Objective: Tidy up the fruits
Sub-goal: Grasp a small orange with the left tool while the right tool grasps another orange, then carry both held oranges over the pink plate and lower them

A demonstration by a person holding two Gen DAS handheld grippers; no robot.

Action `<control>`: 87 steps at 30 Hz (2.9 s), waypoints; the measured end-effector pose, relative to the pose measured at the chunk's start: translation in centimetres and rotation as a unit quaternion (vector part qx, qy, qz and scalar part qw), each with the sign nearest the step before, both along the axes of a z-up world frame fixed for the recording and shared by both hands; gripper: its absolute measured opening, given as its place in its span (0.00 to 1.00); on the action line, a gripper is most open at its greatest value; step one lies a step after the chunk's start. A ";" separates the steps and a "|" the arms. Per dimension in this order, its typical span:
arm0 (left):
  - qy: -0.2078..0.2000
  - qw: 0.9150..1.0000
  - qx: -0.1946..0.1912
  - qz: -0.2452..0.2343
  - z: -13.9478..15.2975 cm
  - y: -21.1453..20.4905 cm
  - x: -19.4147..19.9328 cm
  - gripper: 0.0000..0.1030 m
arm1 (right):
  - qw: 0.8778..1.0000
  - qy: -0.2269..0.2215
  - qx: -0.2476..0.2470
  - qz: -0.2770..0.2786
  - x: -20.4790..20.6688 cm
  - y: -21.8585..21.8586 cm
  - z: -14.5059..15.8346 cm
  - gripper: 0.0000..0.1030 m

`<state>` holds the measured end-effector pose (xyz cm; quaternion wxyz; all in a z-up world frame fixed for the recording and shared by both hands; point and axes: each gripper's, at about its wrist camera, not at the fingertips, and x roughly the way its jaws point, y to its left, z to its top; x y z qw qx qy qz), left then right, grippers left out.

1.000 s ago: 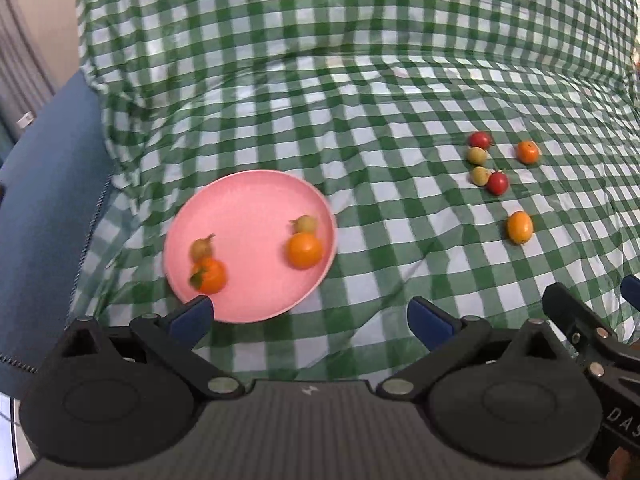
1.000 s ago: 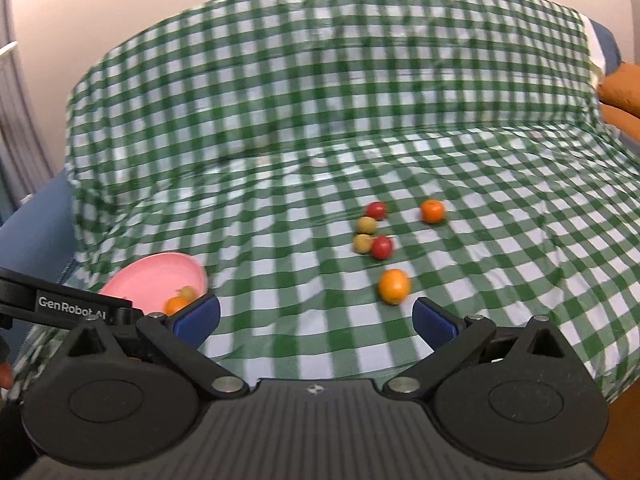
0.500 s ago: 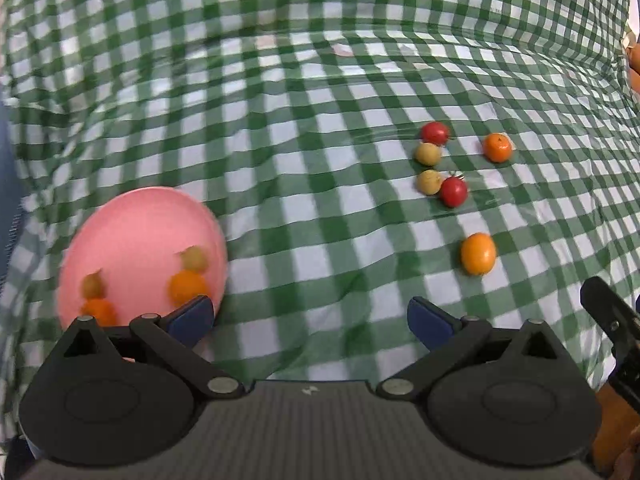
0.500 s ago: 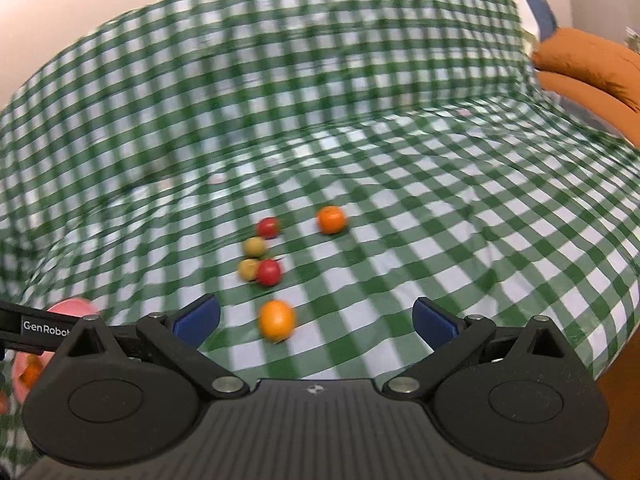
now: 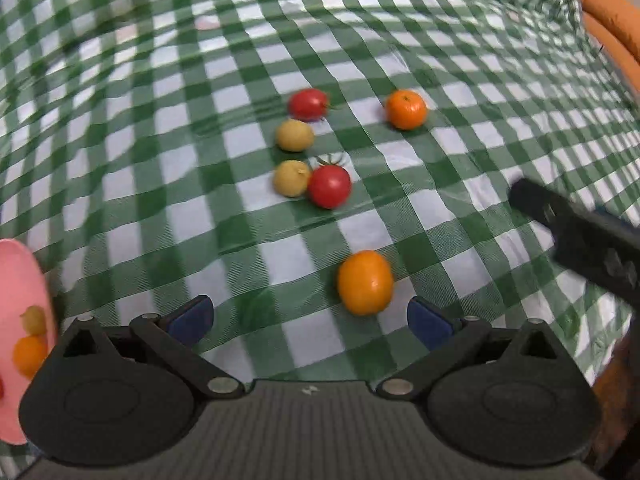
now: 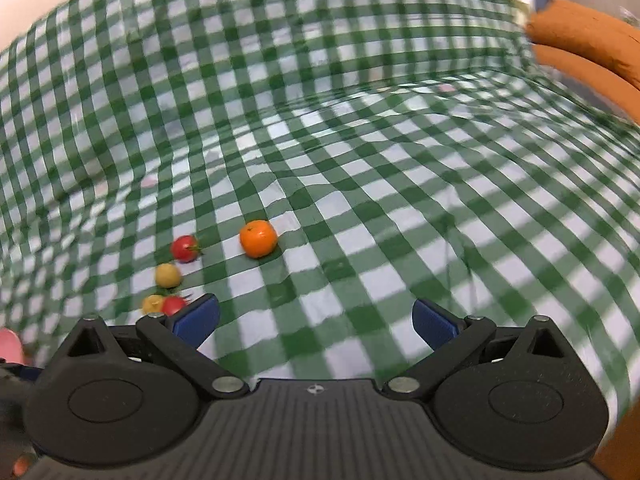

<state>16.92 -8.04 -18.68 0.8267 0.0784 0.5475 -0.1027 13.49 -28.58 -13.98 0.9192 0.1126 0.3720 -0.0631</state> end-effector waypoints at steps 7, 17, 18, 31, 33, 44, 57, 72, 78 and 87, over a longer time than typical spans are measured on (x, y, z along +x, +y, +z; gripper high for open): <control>0.021 0.999 -0.010 0.031 -1.9 0.2 2.2 0.95 | 0.995 0.012 -0.040 0.090 6.8 -0.8 -3.6 0.98; 0.025 0.998 -0.024 0.055 -2.0 1.9 3.0 0.64 | 0.986 0.001 -0.084 0.143 12.3 2.4 -7.0 0.98; 0.020 0.998 -0.020 0.057 -1.9 2.0 3.0 0.48 | 0.986 0.001 -0.086 0.143 12.8 2.6 -7.2 0.96; -0.021 0.996 -0.055 0.060 1.8 5.7 -0.7 0.37 | 0.979 -0.034 -0.075 0.186 9.0 4.1 -4.7 0.38; -0.030 0.996 -0.056 0.059 2.9 6.9 -1.9 0.37 | 0.981 -0.043 -0.058 0.178 7.0 3.8 -3.2 0.38; -0.061 0.995 -0.044 0.067 9.5 13.9 -9.2 0.37 | 0.986 -0.071 0.044 0.144 -2.8 8.0 3.6 0.38; -0.022 0.990 -0.041 0.133 11.7 25.0 -19.7 0.37 | 0.960 -0.027 0.046 0.276 -15.5 22.5 8.6 0.38; -0.066 0.975 -0.071 0.199 15.5 32.3 -25.4 0.37 | 0.931 -0.060 -0.003 0.360 -21.0 30.1 13.2 0.38; -0.073 0.973 -0.074 0.209 15.9 32.6 -26.7 0.37 | 0.928 -0.070 -0.013 0.365 -21.9 30.6 14.0 0.38; -0.081 0.970 -0.086 0.214 16.3 32.8 -27.7 0.37 | 0.931 -0.073 -0.016 0.358 -22.9 30.2 14.3 0.38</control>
